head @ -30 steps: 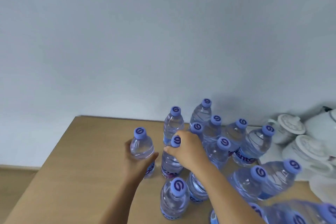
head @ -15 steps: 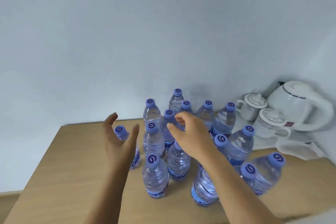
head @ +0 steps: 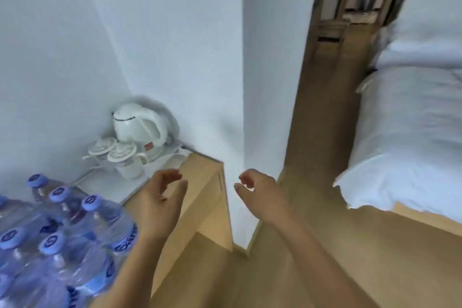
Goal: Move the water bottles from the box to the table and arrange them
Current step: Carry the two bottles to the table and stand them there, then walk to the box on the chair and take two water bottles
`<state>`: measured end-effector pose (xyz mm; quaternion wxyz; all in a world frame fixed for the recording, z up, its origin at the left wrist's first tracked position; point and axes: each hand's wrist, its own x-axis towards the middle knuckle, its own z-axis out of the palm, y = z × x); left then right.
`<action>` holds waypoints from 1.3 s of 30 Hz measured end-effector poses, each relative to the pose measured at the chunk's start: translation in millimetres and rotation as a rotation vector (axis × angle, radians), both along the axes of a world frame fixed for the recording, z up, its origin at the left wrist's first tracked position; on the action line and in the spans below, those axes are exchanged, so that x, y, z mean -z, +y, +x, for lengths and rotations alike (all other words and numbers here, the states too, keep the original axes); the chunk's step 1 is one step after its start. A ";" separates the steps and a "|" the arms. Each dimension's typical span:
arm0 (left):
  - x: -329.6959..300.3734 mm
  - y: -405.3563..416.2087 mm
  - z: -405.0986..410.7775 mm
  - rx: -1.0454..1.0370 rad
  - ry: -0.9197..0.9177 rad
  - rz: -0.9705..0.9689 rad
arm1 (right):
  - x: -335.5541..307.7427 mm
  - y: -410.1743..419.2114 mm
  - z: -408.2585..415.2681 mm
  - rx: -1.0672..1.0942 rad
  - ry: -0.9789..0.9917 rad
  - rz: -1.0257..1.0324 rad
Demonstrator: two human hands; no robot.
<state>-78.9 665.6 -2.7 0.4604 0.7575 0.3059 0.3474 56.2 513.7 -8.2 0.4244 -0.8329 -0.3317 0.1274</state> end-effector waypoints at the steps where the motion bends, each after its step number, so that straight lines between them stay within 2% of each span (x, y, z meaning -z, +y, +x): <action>1: 4.3 -16.3 24.6 0.085 0.032 -0.005 | 4.9 -25.0 14.1 0.056 -0.007 -0.028; 6: 12.2 -95.4 137.0 0.412 0.137 0.052 | 27.5 -126.9 72.7 0.337 0.041 -0.118; 13: 30.7 -155.1 266.7 0.722 0.305 0.168 | 47.9 -191.4 155.7 0.568 0.025 -0.219; 22: 26.5 -139.8 450.4 0.839 0.367 0.206 | 29.7 -176.2 306.7 0.642 0.030 -0.302; 27: 22.3 -117.1 549.7 0.842 0.439 0.359 | 17.9 -155.7 397.9 0.648 -0.061 -0.352; 31: 27.6 -110.0 622.1 0.836 0.476 0.468 | 29.4 -150.5 469.2 0.651 -0.058 -0.409; 39: 39.9 -124.2 782.4 0.832 0.494 0.554 | 58.9 -157.1 632.3 0.619 -0.014 -0.486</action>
